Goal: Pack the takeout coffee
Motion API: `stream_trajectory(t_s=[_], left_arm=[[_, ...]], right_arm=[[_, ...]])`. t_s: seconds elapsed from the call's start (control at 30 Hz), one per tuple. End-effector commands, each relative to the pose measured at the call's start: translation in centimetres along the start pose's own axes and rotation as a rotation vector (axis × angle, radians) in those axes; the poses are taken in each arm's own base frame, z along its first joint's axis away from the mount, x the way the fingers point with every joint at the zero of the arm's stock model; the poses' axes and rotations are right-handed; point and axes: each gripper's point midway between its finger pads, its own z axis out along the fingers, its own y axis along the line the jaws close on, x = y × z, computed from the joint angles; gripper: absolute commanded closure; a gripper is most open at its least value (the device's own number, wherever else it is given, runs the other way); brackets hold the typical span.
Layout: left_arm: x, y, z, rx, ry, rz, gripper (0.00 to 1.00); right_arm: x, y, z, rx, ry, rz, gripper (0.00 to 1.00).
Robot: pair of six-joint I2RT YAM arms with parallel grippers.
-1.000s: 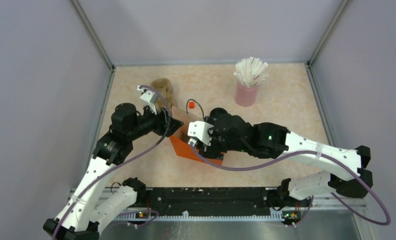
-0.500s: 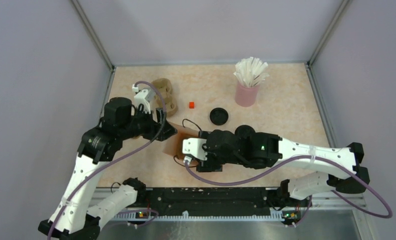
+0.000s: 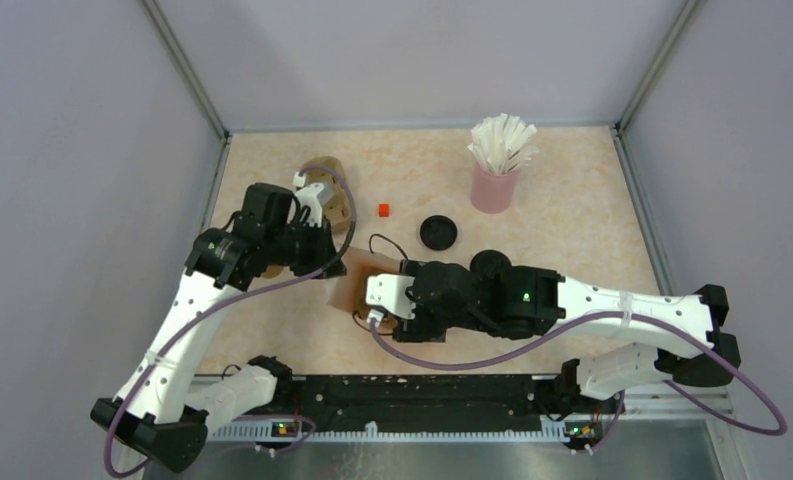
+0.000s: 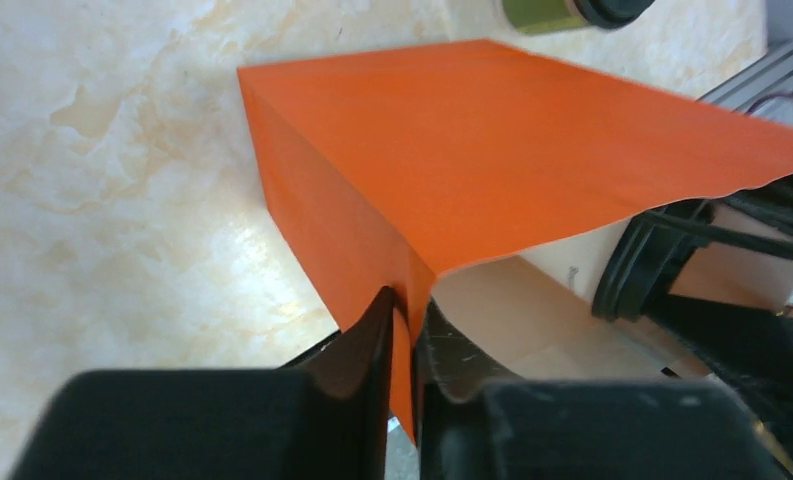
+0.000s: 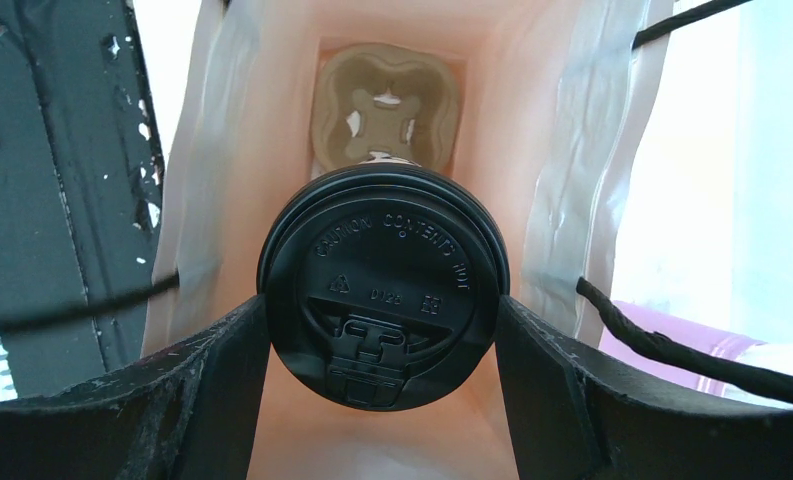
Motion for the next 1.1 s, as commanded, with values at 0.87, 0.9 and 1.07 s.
stream_trajectory(t_s=[0.87,0.9,1.07], left_arm=[[0.3,-1.1,-0.9,0.139,-0.311,0.086,0.37],[1.1,-1.2,-0.9,0.141,-0.271,0.062,0.35],[3.1,-1.4,-0.9,0.157,-0.192,-0.023,0.32]], right_arm=[[0.1,-2.7,2.1,0.164,0.021,-0.023,0.48],[0.1,-2.7,2.1,0.167,0.022,-0.027,0.48],[0.9,-2.4,2.8,0.159,0.059,-0.083,0.48]])
